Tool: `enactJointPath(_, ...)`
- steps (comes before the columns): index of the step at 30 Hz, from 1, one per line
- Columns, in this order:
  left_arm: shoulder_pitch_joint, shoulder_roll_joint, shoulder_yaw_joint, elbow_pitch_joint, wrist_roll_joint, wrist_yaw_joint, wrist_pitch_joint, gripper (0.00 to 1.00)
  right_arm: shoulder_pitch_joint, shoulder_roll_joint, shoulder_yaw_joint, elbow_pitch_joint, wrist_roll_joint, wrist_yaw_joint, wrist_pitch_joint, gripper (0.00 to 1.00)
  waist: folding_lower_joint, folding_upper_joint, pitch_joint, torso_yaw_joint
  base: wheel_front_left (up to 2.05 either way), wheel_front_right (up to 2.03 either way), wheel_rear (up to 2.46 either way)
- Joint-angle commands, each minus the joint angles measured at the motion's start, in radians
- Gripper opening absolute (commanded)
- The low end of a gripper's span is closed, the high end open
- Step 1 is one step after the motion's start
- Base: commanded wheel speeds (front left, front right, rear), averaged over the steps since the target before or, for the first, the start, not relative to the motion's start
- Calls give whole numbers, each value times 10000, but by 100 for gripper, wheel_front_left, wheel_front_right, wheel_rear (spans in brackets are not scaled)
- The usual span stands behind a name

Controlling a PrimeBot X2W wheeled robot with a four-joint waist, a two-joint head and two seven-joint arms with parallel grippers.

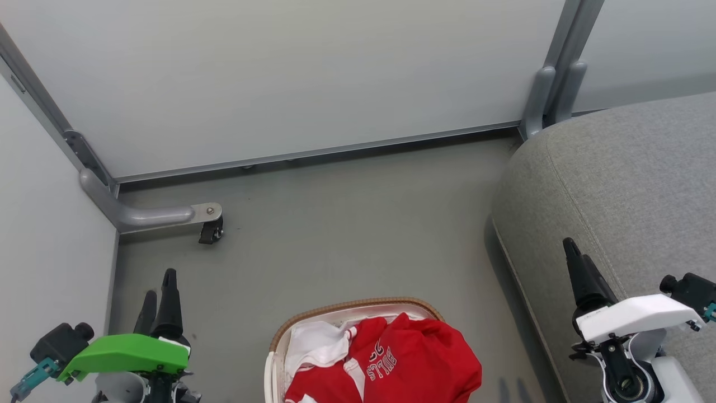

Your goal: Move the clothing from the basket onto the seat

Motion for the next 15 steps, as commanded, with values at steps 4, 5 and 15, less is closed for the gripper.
enactJointPath(4,-285,228,-175,-35,938,11,-222,100,-326,-135,233,-53,-908,2,-228,100,0,0,8,4,0,0,0)
enactJointPath(5,-265,257,-229,-28,1141,31,-261,100,-330,-139,283,-36,-1085,2,-265,100,0,0,9,3,0,0,0)
enactJointPath(15,-39,413,-594,127,2613,324,-590,100,-275,-258,670,102,-2564,3,-597,100,0,0,-3,-16,0,0,0)
